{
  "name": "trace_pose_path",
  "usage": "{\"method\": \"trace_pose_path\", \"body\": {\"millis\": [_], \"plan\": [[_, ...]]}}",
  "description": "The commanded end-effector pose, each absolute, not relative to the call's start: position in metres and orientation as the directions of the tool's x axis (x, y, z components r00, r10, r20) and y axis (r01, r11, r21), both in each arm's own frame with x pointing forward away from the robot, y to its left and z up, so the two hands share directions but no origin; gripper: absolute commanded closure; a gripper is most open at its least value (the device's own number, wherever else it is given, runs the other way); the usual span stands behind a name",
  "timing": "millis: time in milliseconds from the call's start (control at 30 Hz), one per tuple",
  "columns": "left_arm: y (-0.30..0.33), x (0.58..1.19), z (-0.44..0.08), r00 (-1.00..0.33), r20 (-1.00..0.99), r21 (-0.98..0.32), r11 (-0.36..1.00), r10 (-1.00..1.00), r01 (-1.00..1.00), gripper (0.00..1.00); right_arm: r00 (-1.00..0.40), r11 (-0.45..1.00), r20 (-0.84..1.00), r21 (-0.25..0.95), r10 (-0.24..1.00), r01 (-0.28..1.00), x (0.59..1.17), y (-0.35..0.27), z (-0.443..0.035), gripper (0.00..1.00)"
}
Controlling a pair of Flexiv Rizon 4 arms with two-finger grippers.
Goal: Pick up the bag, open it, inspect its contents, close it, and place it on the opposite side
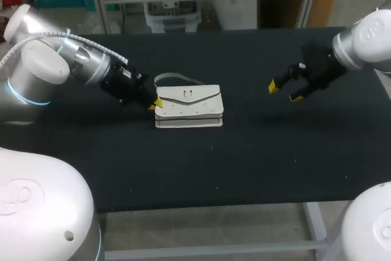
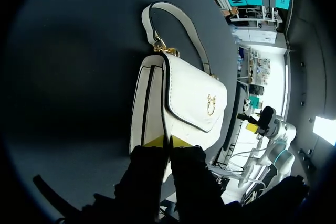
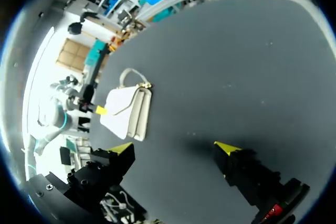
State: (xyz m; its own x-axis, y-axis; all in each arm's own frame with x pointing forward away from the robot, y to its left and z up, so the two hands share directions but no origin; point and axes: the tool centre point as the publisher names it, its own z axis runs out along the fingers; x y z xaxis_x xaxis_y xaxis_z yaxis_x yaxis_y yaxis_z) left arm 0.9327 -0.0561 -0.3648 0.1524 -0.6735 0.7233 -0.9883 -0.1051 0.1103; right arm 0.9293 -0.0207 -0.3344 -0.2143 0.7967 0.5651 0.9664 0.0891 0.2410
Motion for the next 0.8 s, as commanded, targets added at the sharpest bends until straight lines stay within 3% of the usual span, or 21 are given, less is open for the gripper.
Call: {"method": "trace_pose_path", "body": {"millis": [33,633,800], "plan": [[-0.045,0.937,-0.351,0.139,0.663,0.099,-0.098,-0.735,-0.990,1.00,-0.268,0.167,0.523,0.233,0.809,0.958,0.928,-0.027,-0.323,0.00],[-0.045,0.937,-0.351,0.139,0.663,0.099,-0.098,-0.735,-0.990,1.00,-0.270,0.197,0.512,0.193,0.815,0.961,0.934,-0.033,-0.326,0.00],[-0.003,0.962,-0.350,0.066,0.686,0.082,-0.014,-0.725,-0.997,1.00,-0.236,0.180,0.409,0.171,0.882,0.969,0.959,-0.070,-0.324,0.00]]}}
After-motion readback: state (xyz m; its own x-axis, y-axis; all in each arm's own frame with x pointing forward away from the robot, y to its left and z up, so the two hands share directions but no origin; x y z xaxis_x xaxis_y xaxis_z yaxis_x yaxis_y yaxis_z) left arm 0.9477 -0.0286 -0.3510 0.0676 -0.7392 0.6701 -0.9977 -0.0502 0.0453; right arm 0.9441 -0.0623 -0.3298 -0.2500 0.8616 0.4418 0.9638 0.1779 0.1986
